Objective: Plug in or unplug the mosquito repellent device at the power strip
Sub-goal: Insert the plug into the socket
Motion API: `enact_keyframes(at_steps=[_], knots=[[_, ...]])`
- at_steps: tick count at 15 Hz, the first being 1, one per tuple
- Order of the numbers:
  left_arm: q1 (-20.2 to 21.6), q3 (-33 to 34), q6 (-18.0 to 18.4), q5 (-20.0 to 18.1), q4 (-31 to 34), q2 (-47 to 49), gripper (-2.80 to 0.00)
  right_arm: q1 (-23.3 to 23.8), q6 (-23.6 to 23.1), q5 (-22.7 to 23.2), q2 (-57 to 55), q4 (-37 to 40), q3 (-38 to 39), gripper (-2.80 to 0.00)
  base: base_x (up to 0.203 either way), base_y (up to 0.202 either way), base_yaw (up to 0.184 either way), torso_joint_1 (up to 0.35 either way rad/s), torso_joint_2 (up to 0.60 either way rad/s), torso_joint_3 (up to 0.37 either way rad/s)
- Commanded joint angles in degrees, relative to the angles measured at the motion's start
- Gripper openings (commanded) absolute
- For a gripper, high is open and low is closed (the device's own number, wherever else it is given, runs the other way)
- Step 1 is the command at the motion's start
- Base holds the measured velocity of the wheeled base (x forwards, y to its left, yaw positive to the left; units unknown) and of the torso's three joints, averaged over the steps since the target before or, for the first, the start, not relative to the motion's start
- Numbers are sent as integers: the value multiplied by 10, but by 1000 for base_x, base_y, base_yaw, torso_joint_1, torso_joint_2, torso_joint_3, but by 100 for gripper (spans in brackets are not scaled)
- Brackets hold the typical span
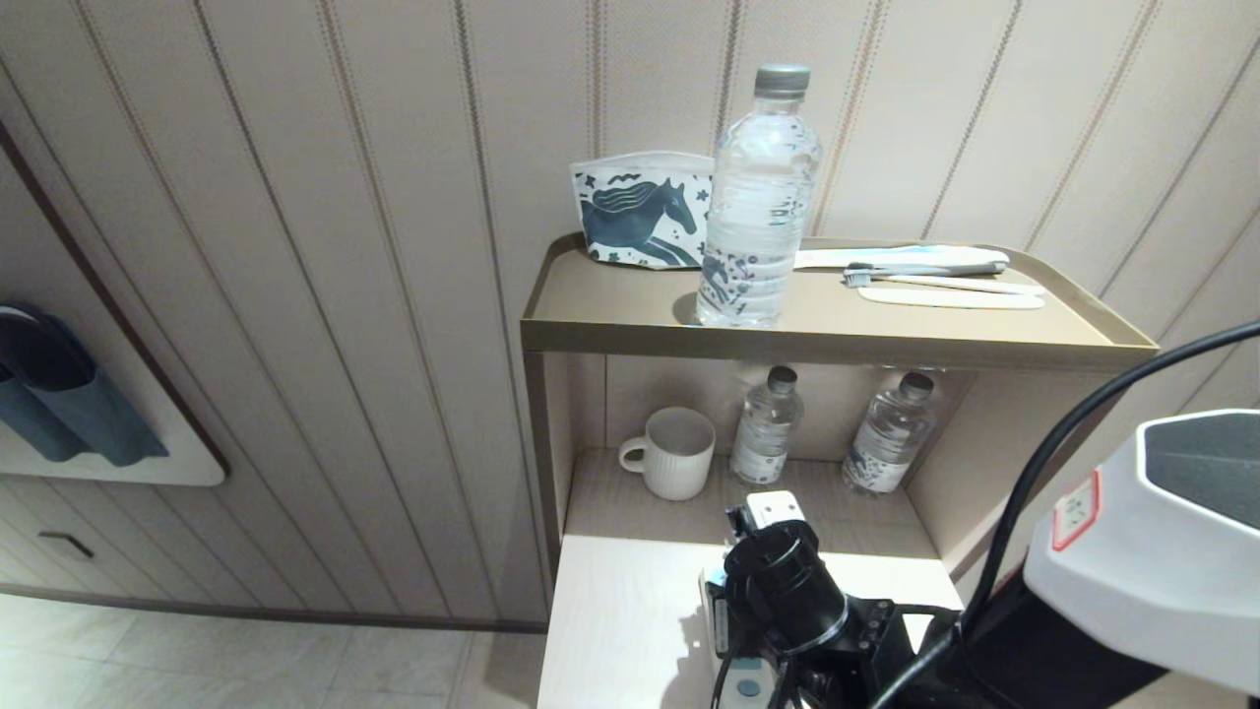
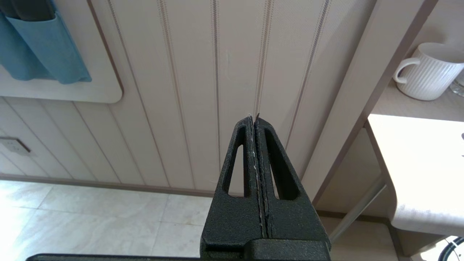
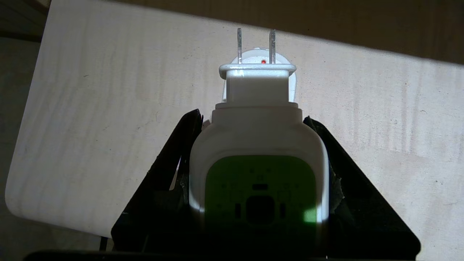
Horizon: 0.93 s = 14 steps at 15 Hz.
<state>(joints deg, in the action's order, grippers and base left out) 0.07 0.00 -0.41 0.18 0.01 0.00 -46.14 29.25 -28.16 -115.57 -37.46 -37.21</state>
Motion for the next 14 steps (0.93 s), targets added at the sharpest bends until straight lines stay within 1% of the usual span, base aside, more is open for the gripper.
enact_keyframes(at_steps=[1, 3, 4, 10, 11, 13, 14], knots=[[0, 0, -1, 0, 0, 0, -280, 0, 3, -1, -4, -2, 1, -280, 0, 0, 0, 0, 0, 0], [0, 0, 0, 1, 0, 1, -280, 0, 4, -1, -4, -2, 2, -280, 0, 0, 0, 0, 0, 0], [0, 0, -1, 1, 0, 1, -280, 0, 3, -5, -4, -2, 3, 0, 0, 0, 0, 0, 0, 0], [0, 0, 0, 0, 0, 1, -280, -3, 0, -19, 7, -3, 11, 0, 0, 0, 0, 0, 0, 0], [0, 0, -1, 1, 0, 1, -280, -11, 0, -32, 8, -4, 15, 0, 0, 0, 0, 0, 0, 0], [0, 0, -1, 1, 0, 1, -280, -41, -1, -89, 11, -7, 29, 0, 0, 0, 0, 0, 0, 0], [0, 0, 0, 1, 0, 1, -280, -57, -2, -110, 12, -21, 40, 0, 0, 0, 0, 0, 0, 0]])
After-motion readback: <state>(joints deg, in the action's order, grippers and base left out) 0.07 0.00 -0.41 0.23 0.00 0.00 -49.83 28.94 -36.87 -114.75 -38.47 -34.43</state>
